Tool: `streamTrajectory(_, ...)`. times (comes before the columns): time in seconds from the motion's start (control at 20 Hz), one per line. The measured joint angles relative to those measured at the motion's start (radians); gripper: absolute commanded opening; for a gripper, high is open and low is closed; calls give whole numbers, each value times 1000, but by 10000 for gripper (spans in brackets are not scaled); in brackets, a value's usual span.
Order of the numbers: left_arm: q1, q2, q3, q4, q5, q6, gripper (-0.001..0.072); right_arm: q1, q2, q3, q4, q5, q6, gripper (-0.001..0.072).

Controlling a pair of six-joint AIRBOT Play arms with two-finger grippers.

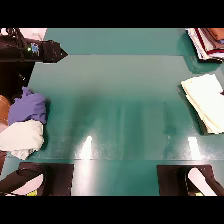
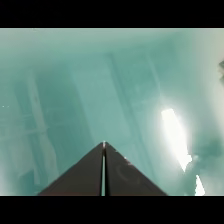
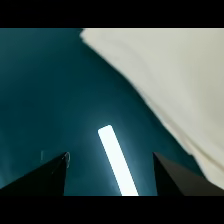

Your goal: Fold the shirts.

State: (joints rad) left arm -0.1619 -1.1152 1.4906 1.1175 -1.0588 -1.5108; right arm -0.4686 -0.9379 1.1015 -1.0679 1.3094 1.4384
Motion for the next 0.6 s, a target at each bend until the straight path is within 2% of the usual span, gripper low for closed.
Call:
streamTrajectory(0.05,0,0,0,0,1,-1,27,80,-23,21,4,-3,0,547)
streamTrajectory(0.2,0,0,0,-2,3,-3,27,291,-101,88,14,-5,-2,11)
streamTrajectory(0.4,0,0,0,-3,3,-3,27,497,-204,186,18,-2,-35,16)
streamTrajectory(0.6,0,0,0,-4,4,-3,27,575,-252,251,19,1,-47,16)
